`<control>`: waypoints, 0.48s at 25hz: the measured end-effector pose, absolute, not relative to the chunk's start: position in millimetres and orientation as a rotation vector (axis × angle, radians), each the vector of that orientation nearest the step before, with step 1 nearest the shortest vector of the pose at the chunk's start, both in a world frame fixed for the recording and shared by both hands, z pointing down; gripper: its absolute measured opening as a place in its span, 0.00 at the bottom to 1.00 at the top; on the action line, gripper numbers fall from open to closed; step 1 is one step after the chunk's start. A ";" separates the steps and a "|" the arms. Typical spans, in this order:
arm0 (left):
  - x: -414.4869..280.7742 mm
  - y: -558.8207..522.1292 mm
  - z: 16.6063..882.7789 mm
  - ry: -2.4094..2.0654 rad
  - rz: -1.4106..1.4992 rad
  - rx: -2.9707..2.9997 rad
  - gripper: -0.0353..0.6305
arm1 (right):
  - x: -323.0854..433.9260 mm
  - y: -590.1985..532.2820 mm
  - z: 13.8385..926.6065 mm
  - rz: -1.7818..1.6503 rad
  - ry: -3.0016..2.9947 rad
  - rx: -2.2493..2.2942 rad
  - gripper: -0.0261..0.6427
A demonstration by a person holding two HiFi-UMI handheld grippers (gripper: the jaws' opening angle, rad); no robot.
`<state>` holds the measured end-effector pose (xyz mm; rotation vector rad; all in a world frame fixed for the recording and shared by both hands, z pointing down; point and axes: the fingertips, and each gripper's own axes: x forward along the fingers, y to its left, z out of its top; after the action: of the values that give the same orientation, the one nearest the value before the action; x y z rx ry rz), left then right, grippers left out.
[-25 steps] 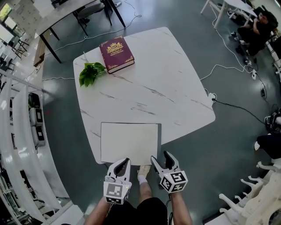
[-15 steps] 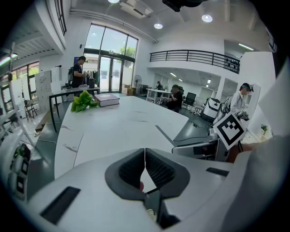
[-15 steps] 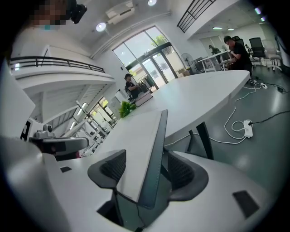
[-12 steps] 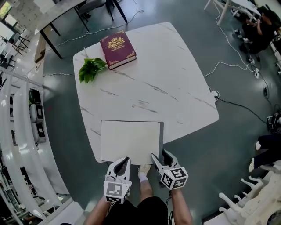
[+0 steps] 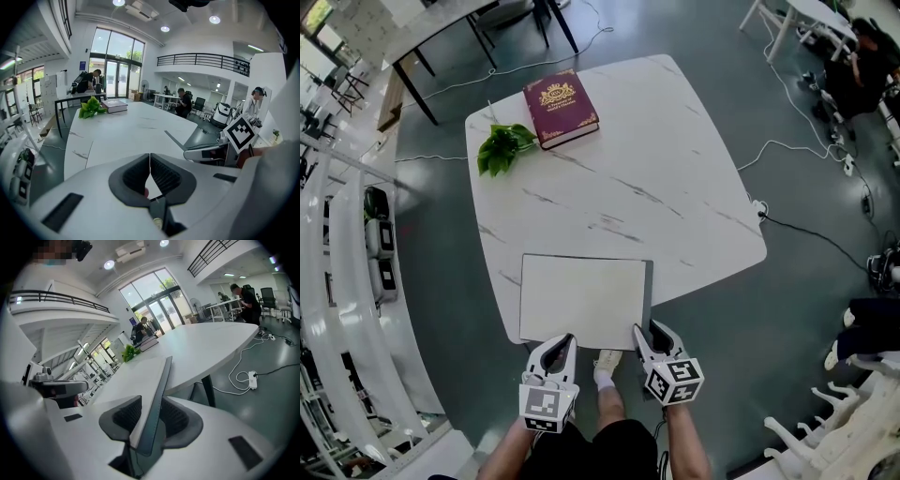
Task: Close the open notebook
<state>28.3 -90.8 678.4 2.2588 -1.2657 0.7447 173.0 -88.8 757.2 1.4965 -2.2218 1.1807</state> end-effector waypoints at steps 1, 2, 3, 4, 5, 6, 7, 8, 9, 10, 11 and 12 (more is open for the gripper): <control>26.7 -90.5 675.4 -1.272 0.741 2.261 0.09 | 172.8 -89.1 753.9 1.174 -2.223 1.501 0.26; 25.1 -89.9 672.4 -1.279 0.736 2.264 0.09 | 172.4 -89.2 750.2 1.166 -2.225 1.505 0.25; 23.5 -89.0 669.1 -1.286 0.731 2.267 0.09 | 171.7 -89.0 746.2 1.158 -2.230 1.507 0.24; 22.0 -88.2 665.4 -1.293 0.727 2.272 0.09 | 170.8 -88.8 741.8 1.150 -2.237 1.509 0.23; 20.7 -87.8 661.2 -1.303 0.723 2.276 0.09 | 169.9 -88.8 737.2 1.141 -2.245 1.509 0.22; 19.3 -88.1 656.0 -1.315 0.717 2.279 0.09 | 168.9 -88.8 732.4 1.132 -2.253 1.510 0.22; 18.1 -89.0 649.7 -1.330 0.710 2.282 0.09 | 167.9 -88.7 727.7 1.124 -2.261 1.509 0.21; 17.1 -89.5 643.4 -1.345 0.703 2.284 0.09 | 166.8 -88.2 723.1 1.116 -2.267 1.508 0.20; 16.3 -88.6 638.4 -1.355 0.695 2.287 0.09 | 165.9 -87.5 718.7 1.109 -2.274 1.507 0.20; 15.5 -87.0 634.3 -1.362 0.689 2.292 0.09 | 164.9 -86.9 714.5 1.102 -2.280 1.506 0.19; 14.3 -85.9 629.8 -1.371 0.683 2.296 0.09 | 163.5 -86.5 710.3 1.094 -2.287 1.504 0.19; 12.5 -85.1 624.9 -1.381 0.678 2.301 0.09 | 161.6 -86.4 705.9 1.085 -2.294 1.502 0.18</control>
<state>12.5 -85.1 624.9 2.3008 -1.3812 0.6780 161.6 -86.4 705.9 1.5021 -2.2942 1.0849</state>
